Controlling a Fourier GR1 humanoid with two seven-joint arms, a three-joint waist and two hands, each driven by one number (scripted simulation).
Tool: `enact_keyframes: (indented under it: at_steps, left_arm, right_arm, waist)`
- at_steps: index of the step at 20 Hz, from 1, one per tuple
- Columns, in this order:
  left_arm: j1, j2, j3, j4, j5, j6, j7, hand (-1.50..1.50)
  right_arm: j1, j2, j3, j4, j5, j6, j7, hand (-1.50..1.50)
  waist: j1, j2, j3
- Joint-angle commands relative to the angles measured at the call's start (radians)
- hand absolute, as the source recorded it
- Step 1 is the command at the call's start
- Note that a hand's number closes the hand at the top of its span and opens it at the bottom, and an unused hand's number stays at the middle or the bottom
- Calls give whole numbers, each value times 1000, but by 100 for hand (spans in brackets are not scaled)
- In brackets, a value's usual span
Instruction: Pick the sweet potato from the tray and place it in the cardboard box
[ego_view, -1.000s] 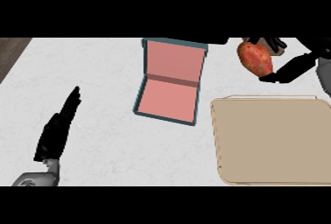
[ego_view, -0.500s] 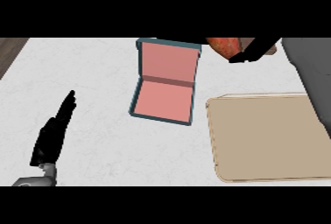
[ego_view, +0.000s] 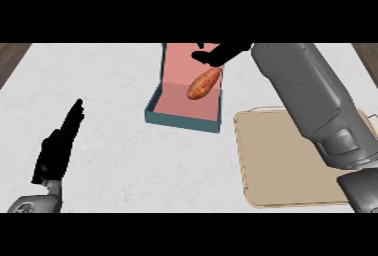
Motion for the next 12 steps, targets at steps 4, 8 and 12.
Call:
enact_keyframes:
  at_steps: [4, 8, 12]
  left_arm:
    - [68, -14, -13, -53, -8, -3, -6, 0]
    - [31, -2, -1, -47, -9, -15, 15, 0]
    - [-14, -24, -14, 11, -17, -16, 1, 0]
  right_arm:
    - [-30, 156, 57, 137, 103, -116, 45, 150]
    - [-47, 203, 60, 224, 144, -161, 74, 150]
    - [3, 210, 136, 244, 36, -202, 109, -150]
  waist:
    - [14, 3, 0]
    - [11, 4, 0]
    - [24, 7, 0]
